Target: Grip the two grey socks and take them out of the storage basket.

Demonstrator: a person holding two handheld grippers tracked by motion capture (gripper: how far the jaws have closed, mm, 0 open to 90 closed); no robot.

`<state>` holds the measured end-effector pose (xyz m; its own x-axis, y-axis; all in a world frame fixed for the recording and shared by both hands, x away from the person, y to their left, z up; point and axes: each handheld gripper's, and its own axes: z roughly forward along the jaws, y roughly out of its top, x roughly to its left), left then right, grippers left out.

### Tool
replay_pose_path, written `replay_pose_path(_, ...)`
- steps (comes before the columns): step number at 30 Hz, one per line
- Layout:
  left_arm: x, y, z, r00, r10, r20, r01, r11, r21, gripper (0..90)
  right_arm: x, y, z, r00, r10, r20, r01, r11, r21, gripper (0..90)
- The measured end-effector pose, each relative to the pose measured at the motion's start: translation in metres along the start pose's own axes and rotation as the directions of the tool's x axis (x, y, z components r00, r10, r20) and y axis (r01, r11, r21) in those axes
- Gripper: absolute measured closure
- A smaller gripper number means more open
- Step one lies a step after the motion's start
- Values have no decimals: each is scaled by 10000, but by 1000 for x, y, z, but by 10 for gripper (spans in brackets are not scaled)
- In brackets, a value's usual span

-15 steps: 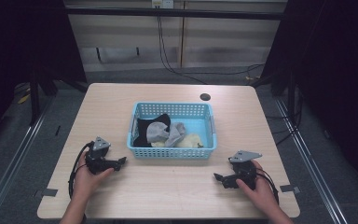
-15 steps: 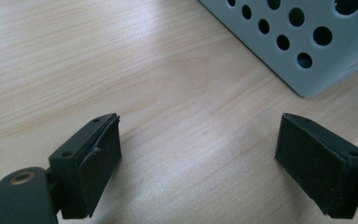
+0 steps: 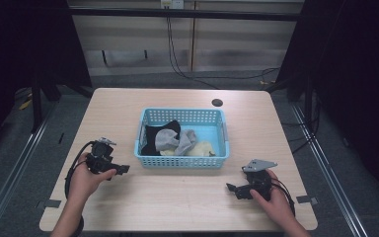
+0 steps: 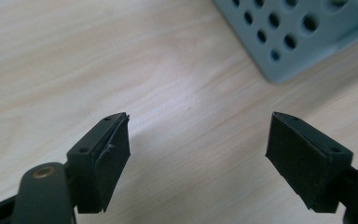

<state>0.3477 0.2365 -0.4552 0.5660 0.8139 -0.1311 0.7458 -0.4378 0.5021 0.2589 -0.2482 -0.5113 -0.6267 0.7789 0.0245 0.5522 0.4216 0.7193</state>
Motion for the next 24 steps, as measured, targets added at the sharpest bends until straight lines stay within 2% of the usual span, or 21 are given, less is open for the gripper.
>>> replay_pose_path(4,-2,20,-18,9997,259,-20,-258,9975,665,218,0,0,0,10000,2,1,-2,10000,-1,110)
replay_pose_path(6,-4,30,-23,9997,224,63,-229,9960,862,218,0,0,0,10000,30,4,-30,10000,23,109)
replay_pose_path(10,-7,47,-29,9988,435,223,-462,9897,1358,221,0,0,0,10000,27,5,-27,10000,22,110)
replay_pose_path(11,-9,50,-30,9993,327,202,-351,9906,1322,221,0,0,0,10000,34,5,-34,10000,26,110)
replay_pose_path(15,-11,63,-29,9987,386,327,-432,9873,1530,222,0,0,0,10000,25,6,-25,10000,23,109)
replay_pose_path(17,-13,69,-28,9986,479,207,-505,9878,1471,223,0,0,0,10000,33,3,-33,10000,26,110)
replay_pose_path(20,-15,80,-29,9984,473,297,-509,9892,1373,226,0,0,0,10000,27,4,-27,10000,19,110)
replay_pose_path(22,-18,92,-28,9973,630,374,-679,9869,1463,226,0,0,0,10000,23,7,-23,10000,22,110)
replay_pose_path(24,-19,95,-28,9977,567,382,-616,9879,1422,226,0,0,0,10000,42,4,-42,10000,25,110)
